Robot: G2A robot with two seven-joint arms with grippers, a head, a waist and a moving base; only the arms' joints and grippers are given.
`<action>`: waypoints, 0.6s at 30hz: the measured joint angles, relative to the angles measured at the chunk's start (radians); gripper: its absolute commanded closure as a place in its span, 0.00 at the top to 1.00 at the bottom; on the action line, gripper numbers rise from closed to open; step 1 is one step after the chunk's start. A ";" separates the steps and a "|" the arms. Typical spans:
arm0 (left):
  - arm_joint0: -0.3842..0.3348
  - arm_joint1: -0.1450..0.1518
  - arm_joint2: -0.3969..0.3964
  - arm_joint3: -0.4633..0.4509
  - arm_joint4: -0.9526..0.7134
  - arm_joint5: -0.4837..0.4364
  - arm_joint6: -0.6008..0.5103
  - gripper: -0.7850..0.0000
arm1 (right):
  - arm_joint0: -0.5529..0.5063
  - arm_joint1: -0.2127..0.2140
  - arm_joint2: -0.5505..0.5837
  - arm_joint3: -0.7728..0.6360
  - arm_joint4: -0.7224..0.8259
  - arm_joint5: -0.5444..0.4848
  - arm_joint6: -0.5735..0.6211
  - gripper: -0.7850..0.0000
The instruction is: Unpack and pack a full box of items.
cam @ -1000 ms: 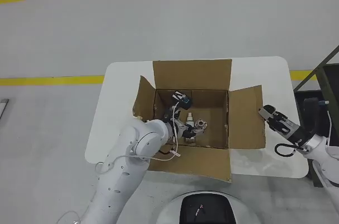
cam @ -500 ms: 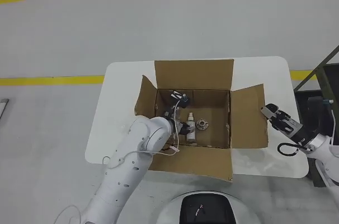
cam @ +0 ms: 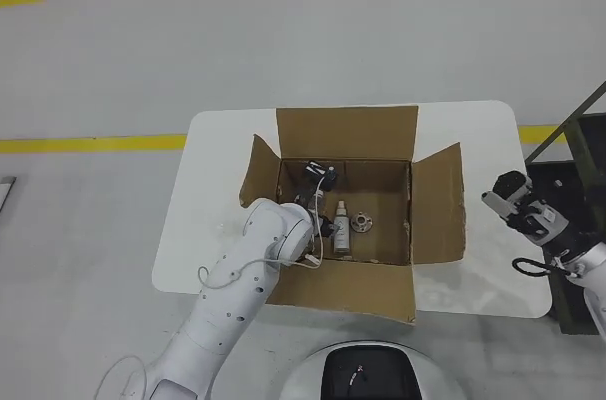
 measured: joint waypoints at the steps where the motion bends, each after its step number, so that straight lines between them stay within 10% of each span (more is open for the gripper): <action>1: 0.000 0.000 0.000 0.000 0.000 0.000 0.000 1.00 | -0.017 -0.001 0.016 -0.013 -0.032 -0.009 -0.031 0.98; 4: 0.000 0.000 0.000 0.000 0.000 0.000 0.000 1.00 | -0.059 -0.004 0.049 -0.044 -0.103 -0.025 -0.108 0.44; 8: 0.002 0.000 -0.001 0.001 0.000 0.001 0.002 1.00 | -0.102 -0.010 0.066 -0.063 -0.165 -0.036 -0.191 0.15; 18: -0.032 -0.023 0.037 0.082 0.032 0.042 -0.030 1.00 | -0.135 -0.018 0.053 -0.064 -0.211 -0.036 -0.245 0.10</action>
